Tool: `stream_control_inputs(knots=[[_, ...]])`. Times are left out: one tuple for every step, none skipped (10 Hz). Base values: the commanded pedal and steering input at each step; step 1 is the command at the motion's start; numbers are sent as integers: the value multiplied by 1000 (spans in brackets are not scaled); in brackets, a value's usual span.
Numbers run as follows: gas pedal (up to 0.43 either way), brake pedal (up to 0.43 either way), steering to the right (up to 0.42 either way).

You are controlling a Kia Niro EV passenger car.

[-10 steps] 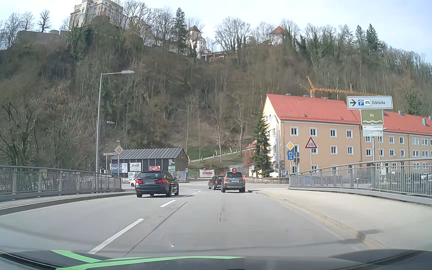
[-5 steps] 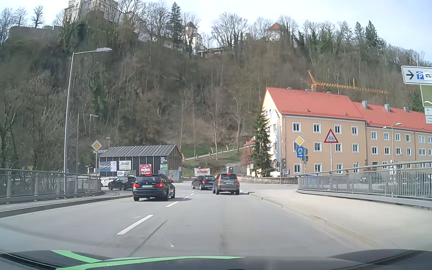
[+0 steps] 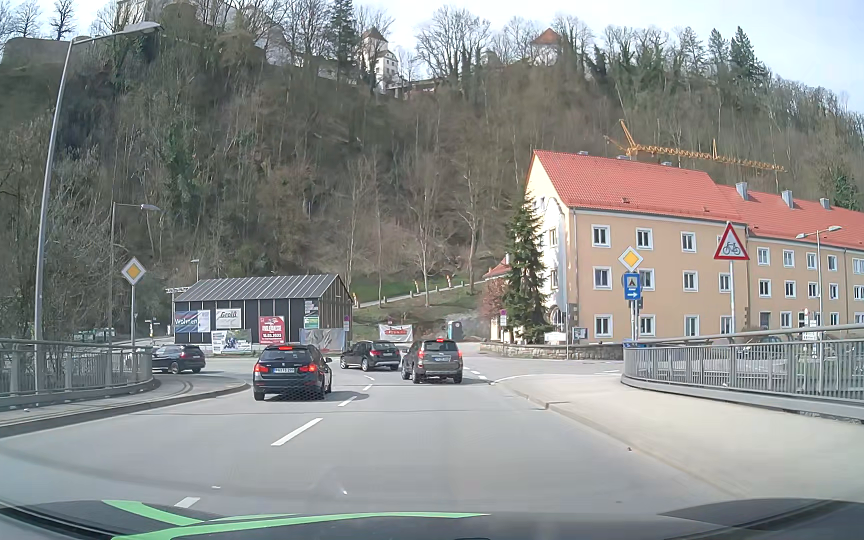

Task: Follow the waypoints while adhering to traffic rules and regulations

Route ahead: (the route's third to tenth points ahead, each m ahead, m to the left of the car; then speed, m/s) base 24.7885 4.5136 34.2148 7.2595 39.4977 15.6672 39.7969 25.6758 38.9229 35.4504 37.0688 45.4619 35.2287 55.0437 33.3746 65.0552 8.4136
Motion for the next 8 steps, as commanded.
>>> stream_control_inputs(knots=[[0, 0, 8], [0, 0, 6], [0, 0, 5], [0, 0, 5], [0, 0, 5], [0, 6, 4], [0, 18, 4], [0, 43, 4]])
